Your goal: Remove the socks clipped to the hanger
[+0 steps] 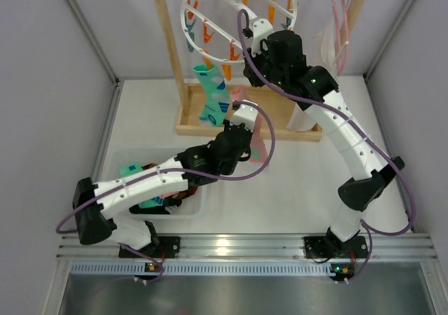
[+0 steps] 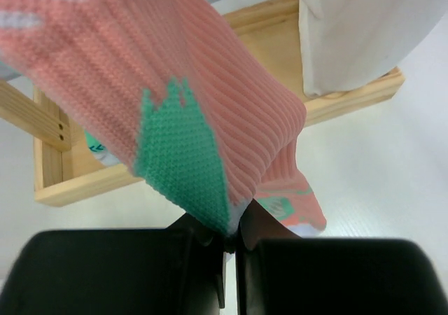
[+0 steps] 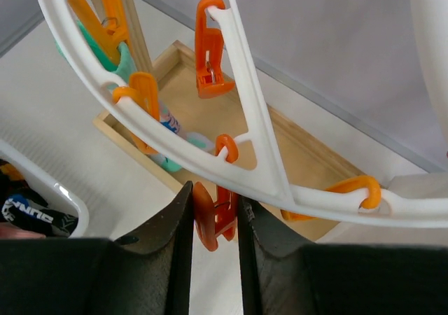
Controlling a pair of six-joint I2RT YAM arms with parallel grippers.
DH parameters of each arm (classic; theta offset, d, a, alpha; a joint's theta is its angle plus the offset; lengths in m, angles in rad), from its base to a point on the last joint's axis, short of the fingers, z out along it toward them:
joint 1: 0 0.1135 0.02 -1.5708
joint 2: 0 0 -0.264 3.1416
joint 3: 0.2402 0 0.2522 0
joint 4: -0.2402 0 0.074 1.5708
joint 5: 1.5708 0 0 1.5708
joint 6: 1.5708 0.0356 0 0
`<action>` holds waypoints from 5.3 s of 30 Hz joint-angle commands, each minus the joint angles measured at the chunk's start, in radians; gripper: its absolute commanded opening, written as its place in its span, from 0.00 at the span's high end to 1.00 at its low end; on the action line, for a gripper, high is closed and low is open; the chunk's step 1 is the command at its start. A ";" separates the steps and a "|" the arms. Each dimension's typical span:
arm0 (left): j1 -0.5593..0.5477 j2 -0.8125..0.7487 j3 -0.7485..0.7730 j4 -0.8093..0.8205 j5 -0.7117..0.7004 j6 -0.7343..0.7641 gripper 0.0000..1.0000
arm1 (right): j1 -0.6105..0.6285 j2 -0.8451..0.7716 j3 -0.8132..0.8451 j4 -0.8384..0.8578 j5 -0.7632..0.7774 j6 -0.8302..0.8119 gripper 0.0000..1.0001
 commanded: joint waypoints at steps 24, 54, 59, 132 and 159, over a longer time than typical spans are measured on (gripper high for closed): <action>0.041 -0.613 0.116 -0.924 -0.379 -0.466 1.00 | -0.106 -0.442 -0.443 0.204 -0.191 0.200 0.01; 0.699 -0.532 -0.443 -0.951 0.318 -0.913 1.00 | -0.129 -0.496 -0.595 0.261 -0.230 0.221 0.01; 0.874 -0.527 -0.556 -0.808 0.547 -0.809 1.00 | -0.129 -0.508 -0.610 0.258 -0.237 0.215 0.00; 0.686 0.203 -0.013 0.506 0.906 -0.081 0.90 | -0.212 -0.698 -0.535 0.191 -0.351 0.166 0.01; 0.664 0.022 -0.277 0.534 0.799 -0.157 0.03 | -0.212 -0.775 -0.617 0.275 -0.371 0.287 0.01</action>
